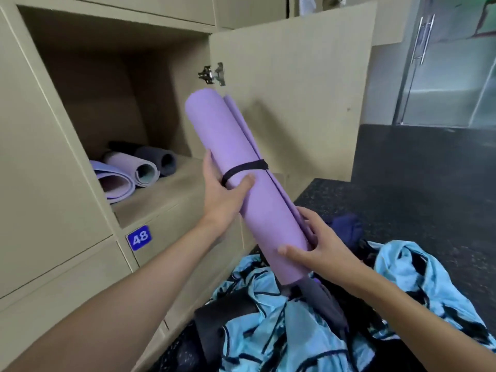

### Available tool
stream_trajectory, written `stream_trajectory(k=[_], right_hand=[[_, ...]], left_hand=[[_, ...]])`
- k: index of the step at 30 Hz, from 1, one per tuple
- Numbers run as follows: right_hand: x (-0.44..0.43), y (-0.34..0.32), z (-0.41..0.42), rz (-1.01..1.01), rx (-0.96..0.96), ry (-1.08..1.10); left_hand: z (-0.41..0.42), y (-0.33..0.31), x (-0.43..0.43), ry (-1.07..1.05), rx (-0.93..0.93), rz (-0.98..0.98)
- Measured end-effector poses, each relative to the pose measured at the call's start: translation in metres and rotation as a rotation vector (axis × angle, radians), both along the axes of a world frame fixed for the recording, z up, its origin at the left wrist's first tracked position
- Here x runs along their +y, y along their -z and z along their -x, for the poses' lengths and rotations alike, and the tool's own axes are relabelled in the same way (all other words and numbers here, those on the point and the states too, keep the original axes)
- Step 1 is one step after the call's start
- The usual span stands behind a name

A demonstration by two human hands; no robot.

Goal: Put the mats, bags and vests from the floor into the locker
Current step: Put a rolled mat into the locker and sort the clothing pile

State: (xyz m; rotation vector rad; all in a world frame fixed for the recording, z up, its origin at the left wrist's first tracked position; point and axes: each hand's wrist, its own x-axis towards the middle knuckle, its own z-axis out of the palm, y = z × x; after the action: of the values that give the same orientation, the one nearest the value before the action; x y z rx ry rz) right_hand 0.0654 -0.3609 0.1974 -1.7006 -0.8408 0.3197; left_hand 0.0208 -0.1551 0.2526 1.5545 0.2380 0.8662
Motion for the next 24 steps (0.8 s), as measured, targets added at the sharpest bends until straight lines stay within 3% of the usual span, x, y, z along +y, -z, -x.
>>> stream_trajectory(k=[6, 11, 14, 18, 22, 24], right_hand=[[0.054, -0.010, -0.025, 0.041, -0.018, 0.010], [0.096, -0.020, -0.058, -0.006, -0.049, 0.145], [0.120, -0.025, -0.083, -0.069, -0.013, 0.225], [0.152, -0.031, -0.112, -0.060, 0.005, 0.285], [0.191, -0.036, -0.135, -0.001, -0.061, 0.280], [0.213, -0.035, -0.146, 0.028, -0.093, 0.269]], left_hand=[[-0.026, -0.012, 0.072, -0.146, 0.076, 0.154], [-0.062, -0.018, 0.115, -0.097, 0.211, 0.142], [-0.077, -0.013, 0.141, -0.122, 0.328, -0.081], [-0.074, 0.009, 0.185, -0.167, 0.633, -0.622], [-0.061, 0.035, 0.225, -0.129, 0.950, -0.859], [-0.060, 0.046, 0.239, -0.172, 0.998, -1.036]])
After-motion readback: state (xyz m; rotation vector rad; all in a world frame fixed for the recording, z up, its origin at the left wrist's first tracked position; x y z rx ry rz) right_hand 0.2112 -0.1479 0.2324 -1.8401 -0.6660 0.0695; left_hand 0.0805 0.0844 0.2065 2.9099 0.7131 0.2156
